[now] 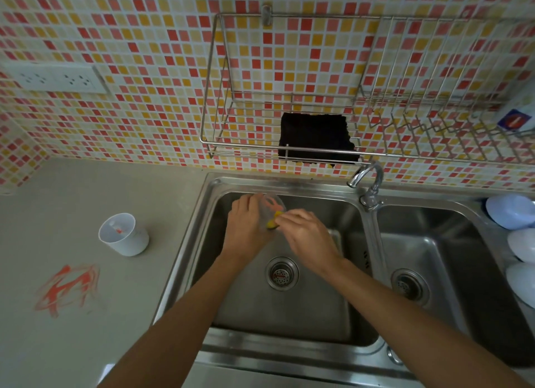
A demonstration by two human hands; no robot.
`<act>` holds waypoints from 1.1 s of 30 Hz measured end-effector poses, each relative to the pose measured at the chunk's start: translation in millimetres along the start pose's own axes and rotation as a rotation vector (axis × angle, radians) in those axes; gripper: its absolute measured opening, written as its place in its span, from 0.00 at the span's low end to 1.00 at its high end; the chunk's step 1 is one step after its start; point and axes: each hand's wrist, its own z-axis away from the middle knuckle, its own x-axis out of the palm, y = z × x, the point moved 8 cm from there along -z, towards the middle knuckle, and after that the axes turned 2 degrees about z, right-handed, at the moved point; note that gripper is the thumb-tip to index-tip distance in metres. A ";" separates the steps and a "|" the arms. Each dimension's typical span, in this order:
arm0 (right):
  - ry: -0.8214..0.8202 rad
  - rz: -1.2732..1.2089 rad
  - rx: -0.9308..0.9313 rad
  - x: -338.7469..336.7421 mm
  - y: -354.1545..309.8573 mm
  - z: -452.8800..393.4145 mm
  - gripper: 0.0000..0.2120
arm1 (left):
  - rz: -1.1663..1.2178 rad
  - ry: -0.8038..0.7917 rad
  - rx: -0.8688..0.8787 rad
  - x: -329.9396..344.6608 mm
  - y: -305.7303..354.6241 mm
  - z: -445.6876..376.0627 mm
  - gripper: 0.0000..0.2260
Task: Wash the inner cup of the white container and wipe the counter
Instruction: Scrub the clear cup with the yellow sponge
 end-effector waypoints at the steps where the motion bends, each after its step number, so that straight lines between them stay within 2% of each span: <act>1: -0.006 -0.108 0.055 -1.2 1.8 -0.9 0.08 | 0.009 -0.002 0.026 -1.4 0.5 -2.3 0.33; 3: -0.075 -0.388 0.221 2.0 11.6 -1.2 0.10 | 0.041 -0.014 0.078 -5.6 -1.7 -6.7 0.31; 5: -0.173 -0.525 0.288 9.8 17.9 0.0 0.12 | 0.063 -0.044 0.133 -8.7 -2.4 -7.9 0.33; 7: -0.231 -0.385 0.124 11.1 14.8 -2.5 0.15 | 0.074 -0.086 0.186 -9.5 1.4 -6.6 0.34; 10: -0.170 0.119 -0.280 3.3 4.2 -10.4 0.18 | 0.078 -0.170 0.221 -5.1 7.1 -8.6 0.34; 12: -0.094 0.243 -0.340 -5.1 5.3 -15.4 0.16 | 0.088 -0.177 0.223 -7.4 11.0 -11.9 0.35; 15: -0.075 0.165 -0.177 1.6 7.7 -13.1 0.17 | 0.092 -0.175 0.232 -13.1 13.7 -16.9 0.34; 19: -0.152 -0.355 0.284 12.7 13.2 -4.3 0.12 | 0.057 -0.209 0.230 -10.7 7.8 -16.5 0.35; 22: -0.206 -0.520 0.434 15.5 17.5 -0.4 0.11 | 0.060 -0.212 0.222 -11.2 3.6 -16.2 0.36; 24: -0.233 -0.439 0.330 11.1 16.4 -2.9 0.11 | 0.055 -0.236 0.233 -9.1 6.5 -15.5 0.35; 26: -0.309 -0.195 0.056 10.6 10.2 -7.2 0.15 | 0.064 -0.272 0.248 -5.1 11.7 -13.2 0.34; 28: -0.311 0.098 -0.190 7.6 9.2 -11.7 0.19 | 0.082 -0.311 0.245 -1.1 14.0 -12.8 0.34; 30: -0.270 0.207 -0.266 0.7 9.9 -14.1 0.16 | 0.112 -0.321 0.231 -0.3 13.1 -15.9 0.36; 33: -0.270 0.190 -0.296 3.1 6.2 -6.1 0.18 | 0.125 -0.388 0.186 1.6 4.8 -19.3 0.37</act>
